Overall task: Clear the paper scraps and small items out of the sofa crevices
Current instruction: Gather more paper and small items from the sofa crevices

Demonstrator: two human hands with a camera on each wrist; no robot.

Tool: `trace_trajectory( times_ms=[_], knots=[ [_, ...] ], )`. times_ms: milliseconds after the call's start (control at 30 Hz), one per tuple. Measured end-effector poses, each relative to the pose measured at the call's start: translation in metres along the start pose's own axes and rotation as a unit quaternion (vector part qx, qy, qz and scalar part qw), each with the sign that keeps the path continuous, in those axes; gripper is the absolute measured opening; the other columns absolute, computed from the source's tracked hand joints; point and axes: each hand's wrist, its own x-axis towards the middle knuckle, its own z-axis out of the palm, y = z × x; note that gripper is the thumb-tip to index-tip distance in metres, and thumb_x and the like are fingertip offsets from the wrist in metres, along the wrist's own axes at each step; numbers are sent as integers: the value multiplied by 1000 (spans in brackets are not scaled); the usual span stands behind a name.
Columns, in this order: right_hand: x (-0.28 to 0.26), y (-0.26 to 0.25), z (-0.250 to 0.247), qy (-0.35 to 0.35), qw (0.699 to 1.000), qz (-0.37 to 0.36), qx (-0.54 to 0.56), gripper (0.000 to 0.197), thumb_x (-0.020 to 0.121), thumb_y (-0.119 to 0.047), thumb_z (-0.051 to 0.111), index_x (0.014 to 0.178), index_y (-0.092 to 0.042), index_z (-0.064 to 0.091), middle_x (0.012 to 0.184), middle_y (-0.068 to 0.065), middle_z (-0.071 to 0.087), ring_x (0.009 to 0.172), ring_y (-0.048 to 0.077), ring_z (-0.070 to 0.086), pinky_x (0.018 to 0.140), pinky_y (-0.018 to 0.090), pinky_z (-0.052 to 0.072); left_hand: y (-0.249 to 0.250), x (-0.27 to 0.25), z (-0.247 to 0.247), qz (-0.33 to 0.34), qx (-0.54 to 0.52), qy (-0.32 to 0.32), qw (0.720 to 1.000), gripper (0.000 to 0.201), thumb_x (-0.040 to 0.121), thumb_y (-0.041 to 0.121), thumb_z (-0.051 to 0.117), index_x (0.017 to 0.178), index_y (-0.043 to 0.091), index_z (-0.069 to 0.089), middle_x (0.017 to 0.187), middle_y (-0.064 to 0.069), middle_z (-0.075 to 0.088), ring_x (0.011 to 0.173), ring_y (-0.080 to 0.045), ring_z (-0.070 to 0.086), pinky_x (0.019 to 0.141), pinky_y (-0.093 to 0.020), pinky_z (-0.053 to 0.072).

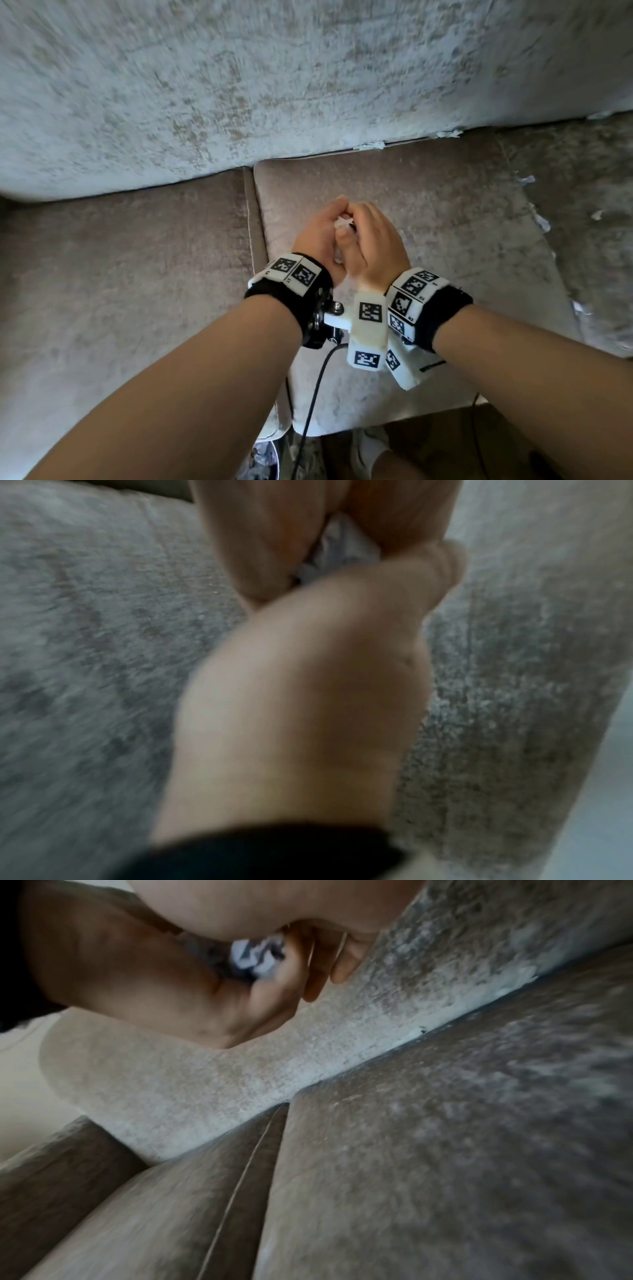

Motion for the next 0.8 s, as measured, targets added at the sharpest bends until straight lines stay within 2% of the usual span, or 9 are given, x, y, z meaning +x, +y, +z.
trace_trajectory(
  times_ms=[100, 167, 233, 333, 367, 433, 567, 667, 800],
  knots=[
    [5, 13, -15, 2, 1000, 14, 5, 47, 94, -41, 27, 110, -9, 57, 96, 1, 59, 86, 17, 54, 77, 37, 46, 6, -2, 15, 82, 118, 22, 989, 19, 91, 29, 61, 91, 11, 67, 85, -6, 60, 70, -16, 57, 62, -23, 44],
    [16, 27, -27, -11, 1000, 17, 0, 45, 92, -40, 28, 110, -11, 57, 97, 0, 60, 87, 16, 54, 78, 37, 46, 8, 0, 25, 171, 342, 64, 922, 25, 89, 13, 63, 114, 14, 66, 100, 0, 63, 87, -14, 58, 74, -18, 44],
    [30, 44, -39, -26, 999, 17, -27, 44, 91, -41, 27, 110, -14, 57, 98, 0, 62, 88, 19, 56, 80, 38, 46, 13, 6, 44, 250, 445, 135, 850, 33, 89, 10, 60, 121, 19, 61, 102, -1, 67, 93, -20, 63, 75, -23, 45],
    [51, 70, -54, -51, 997, 19, -51, 48, 91, -44, 25, 108, -16, 59, 97, -1, 63, 88, 21, 58, 79, 35, 46, 14, 21, 71, 255, 544, 172, 780, 32, 95, 14, 51, 127, 16, 56, 109, -11, 66, 100, -29, 62, 73, -28, 39],
    [58, 79, -59, -62, 996, 17, -56, 50, 91, -45, 23, 108, -16, 60, 97, -1, 64, 86, 21, 58, 78, 34, 46, 17, 26, 82, 232, 544, 182, 786, 32, 96, 14, 50, 127, 17, 55, 108, -11, 65, 98, -28, 62, 72, -28, 39],
    [69, 100, -68, -86, 994, 15, -72, 49, 92, -45, 24, 108, -17, 60, 96, 0, 65, 85, 21, 59, 75, 33, 44, 12, 40, 99, 201, 544, 183, 794, 26, 96, 16, 53, 120, 17, 61, 98, -9, 65, 88, -25, 63, 68, -28, 42],
    [94, 141, -81, -138, 983, 18, -120, 38, 96, -43, 36, 112, -18, 60, 103, -1, 65, 89, 20, 60, 78, 37, 49, 11, 77, 116, 163, 414, 288, 848, 14, 79, 15, 66, 72, 3, 64, 62, -4, 61, 52, -14, 57, 51, -24, 47],
    [115, 169, -75, -154, 977, 50, -136, 36, 97, -42, 43, 119, -18, 59, 114, 2, 63, 97, 23, 62, 83, 38, 51, 12, 105, 113, 155, 523, 315, 777, 20, 73, 24, 63, 66, 5, 66, 62, -8, 67, 59, -24, 62, 59, -34, 56],
    [155, 192, -48, -207, 955, 114, -181, 48, 95, -48, 45, 132, -18, 52, 130, 3, 54, 114, 24, 57, 91, 40, 49, 23, 133, 101, 181, 616, 343, 686, 25, 76, 26, 55, 71, 4, 66, 64, -9, 67, 59, -23, 61, 53, -27, 50]
  ],
)
